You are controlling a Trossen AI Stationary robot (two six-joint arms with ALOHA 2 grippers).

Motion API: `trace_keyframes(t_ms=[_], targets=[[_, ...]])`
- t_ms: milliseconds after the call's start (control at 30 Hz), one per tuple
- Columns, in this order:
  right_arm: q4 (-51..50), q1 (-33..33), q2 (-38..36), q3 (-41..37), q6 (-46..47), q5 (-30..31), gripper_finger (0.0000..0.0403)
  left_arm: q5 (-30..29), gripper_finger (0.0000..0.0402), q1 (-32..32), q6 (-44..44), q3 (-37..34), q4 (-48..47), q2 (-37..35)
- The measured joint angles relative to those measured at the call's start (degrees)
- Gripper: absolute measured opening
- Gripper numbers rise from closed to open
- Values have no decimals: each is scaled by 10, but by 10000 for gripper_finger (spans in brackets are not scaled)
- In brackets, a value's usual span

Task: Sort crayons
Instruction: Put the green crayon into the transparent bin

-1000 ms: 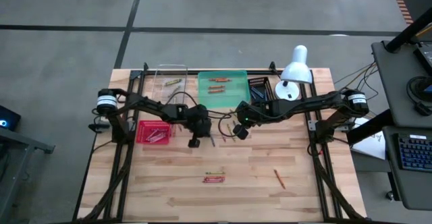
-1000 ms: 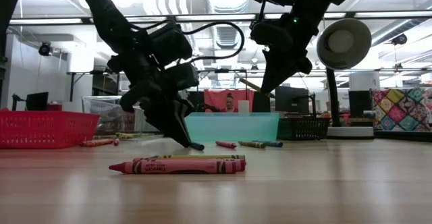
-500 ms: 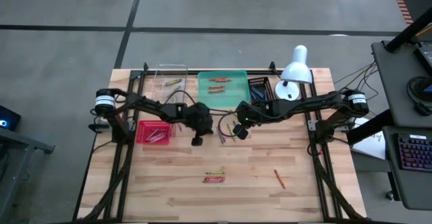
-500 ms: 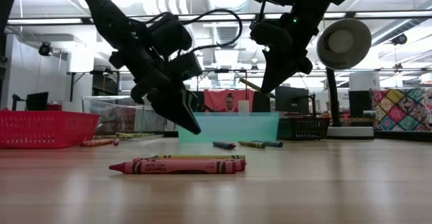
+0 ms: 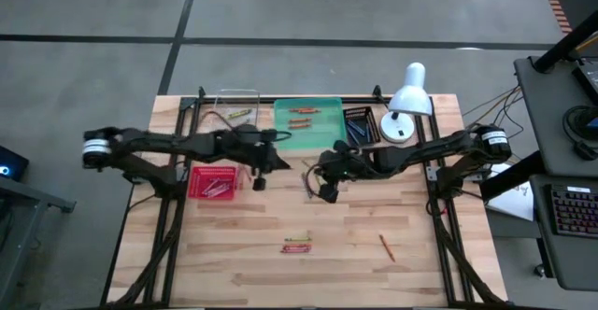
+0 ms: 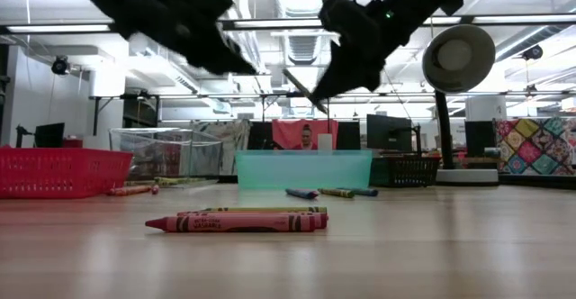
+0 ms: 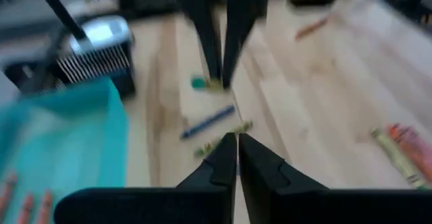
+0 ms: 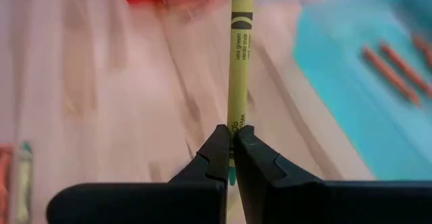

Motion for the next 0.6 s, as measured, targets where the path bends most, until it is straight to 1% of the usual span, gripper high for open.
trace_keyframes(t_ms=[200,333,467,567,600], targets=[[228,9,0,-57,-99,-5,9,1,0,0,-9,-51,60,-121],[367,11,0,-87,-155,-27,9,2,0,0,-39,-93,129,-172],[423,11,0,-91,-193,-35,9,2,0,0,-67,-132,237,-183],[444,11,0,-91,-219,-35,9,2,0,0,-79,-155,330,-166],[450,11,0,-91,-224,-35,9,2,1,0,-85,-159,347,-159]])
